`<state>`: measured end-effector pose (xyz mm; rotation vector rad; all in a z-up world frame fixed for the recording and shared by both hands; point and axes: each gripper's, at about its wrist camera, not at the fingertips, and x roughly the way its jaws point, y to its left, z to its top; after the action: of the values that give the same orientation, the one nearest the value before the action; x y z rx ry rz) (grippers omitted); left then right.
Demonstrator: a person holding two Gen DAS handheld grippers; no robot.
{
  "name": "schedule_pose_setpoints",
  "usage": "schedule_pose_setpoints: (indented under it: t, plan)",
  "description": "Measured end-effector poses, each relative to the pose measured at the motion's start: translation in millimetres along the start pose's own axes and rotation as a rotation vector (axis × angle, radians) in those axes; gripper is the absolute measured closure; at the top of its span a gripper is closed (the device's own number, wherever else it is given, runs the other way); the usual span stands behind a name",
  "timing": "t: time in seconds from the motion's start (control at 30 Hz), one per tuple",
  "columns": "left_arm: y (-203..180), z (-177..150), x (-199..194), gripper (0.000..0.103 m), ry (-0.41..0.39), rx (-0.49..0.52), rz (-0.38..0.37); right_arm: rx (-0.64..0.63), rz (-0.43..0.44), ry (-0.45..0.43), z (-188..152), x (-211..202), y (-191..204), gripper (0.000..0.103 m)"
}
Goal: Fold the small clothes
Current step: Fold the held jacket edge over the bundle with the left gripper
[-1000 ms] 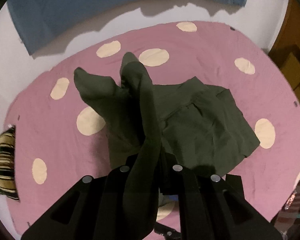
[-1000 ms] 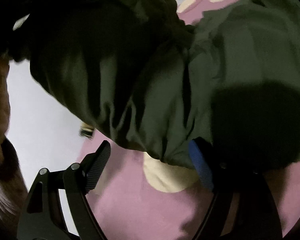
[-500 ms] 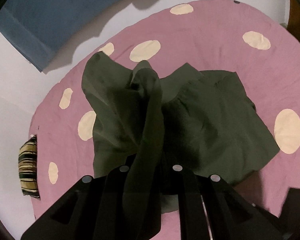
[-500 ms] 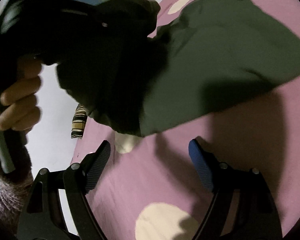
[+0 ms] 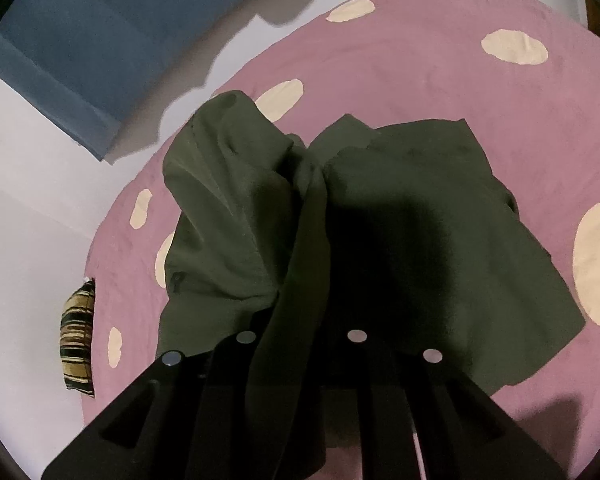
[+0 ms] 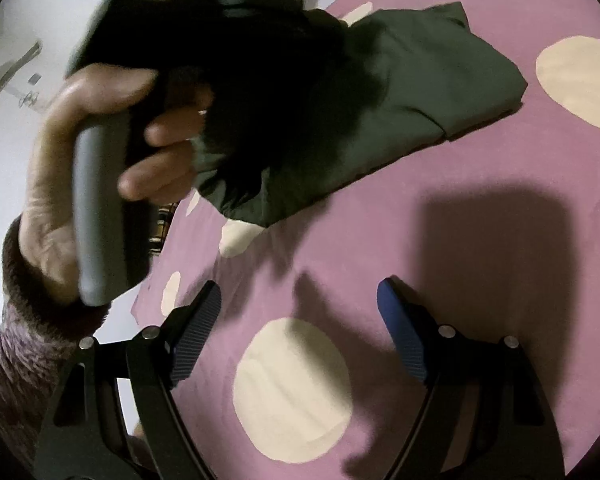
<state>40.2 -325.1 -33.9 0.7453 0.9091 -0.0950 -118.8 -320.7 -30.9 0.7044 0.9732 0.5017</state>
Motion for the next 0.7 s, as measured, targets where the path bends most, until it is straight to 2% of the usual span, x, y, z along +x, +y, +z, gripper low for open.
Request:
schedule_pose_setpoints:
  t: [0.23,0.5,0.67,0.7]
  plan:
    - [-19.4,-1.8,6.2,0.087,-0.021,0.027,0.064,-0.06,0.0,-0.011,-10.0,1.1,6.9,0.023]
    - [-33.5,1.3,1.9,0.071,-0.035,0.038,0.109,-0.068,0.038,-0.028,-14.1,-13.5,7.9,0.023]
    - [-42.7,2.8,-12.5,0.059,-0.057,0.039,0.096,-0.071,0.039,-0.036,-14.7,-3.8,11.7,0.023]
    - [-45.6,3.3,-19.6,0.056,-0.072,0.044,0.066,-0.072,0.038,-0.036,-16.5,-9.5,10.9,0.023]
